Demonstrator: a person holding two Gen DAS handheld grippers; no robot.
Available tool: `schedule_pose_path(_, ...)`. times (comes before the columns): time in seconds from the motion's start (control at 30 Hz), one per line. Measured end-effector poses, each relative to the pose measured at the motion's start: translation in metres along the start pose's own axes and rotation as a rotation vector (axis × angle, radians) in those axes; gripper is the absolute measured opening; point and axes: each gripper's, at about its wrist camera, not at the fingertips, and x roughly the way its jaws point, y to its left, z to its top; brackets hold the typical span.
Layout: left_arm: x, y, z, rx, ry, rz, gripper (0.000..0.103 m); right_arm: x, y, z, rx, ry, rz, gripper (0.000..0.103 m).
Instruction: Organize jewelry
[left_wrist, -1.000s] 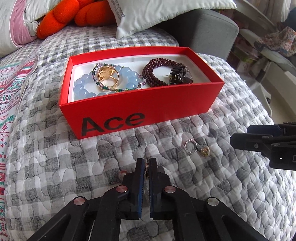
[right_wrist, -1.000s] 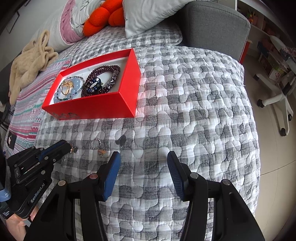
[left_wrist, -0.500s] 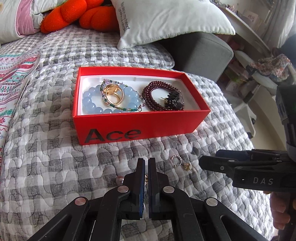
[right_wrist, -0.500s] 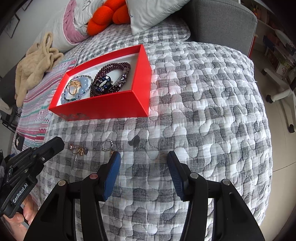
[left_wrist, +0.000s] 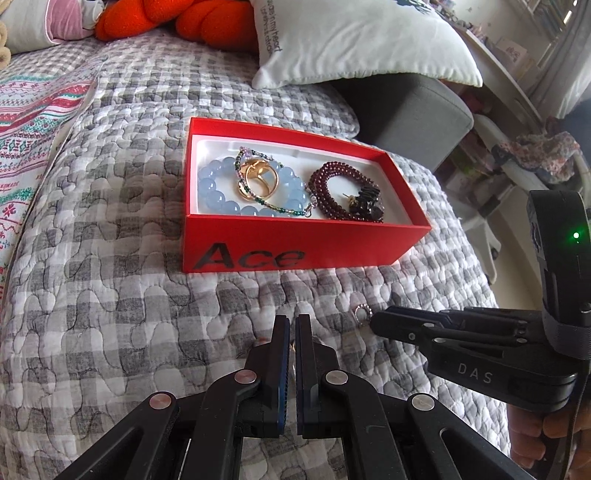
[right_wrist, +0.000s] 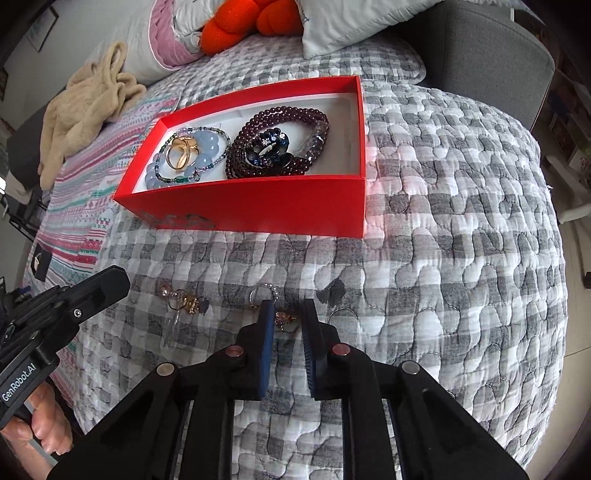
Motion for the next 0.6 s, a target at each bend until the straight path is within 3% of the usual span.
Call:
schedule_pose_path(0.2, 0.011, -0.005, -0.002, -0.014, 0.047, -0.063, 0.0, -0.007, -0.007, 0.0, 0.016, -0.01, 0.004, 0.012)
schedule_pose_path(0.6, 0.033, -0.02, 0.004, 0.022, 0.071, 0.031, 0.0, -0.022, -0.033, -0.002, 0.072, -0.028, 0.031, 0.012)
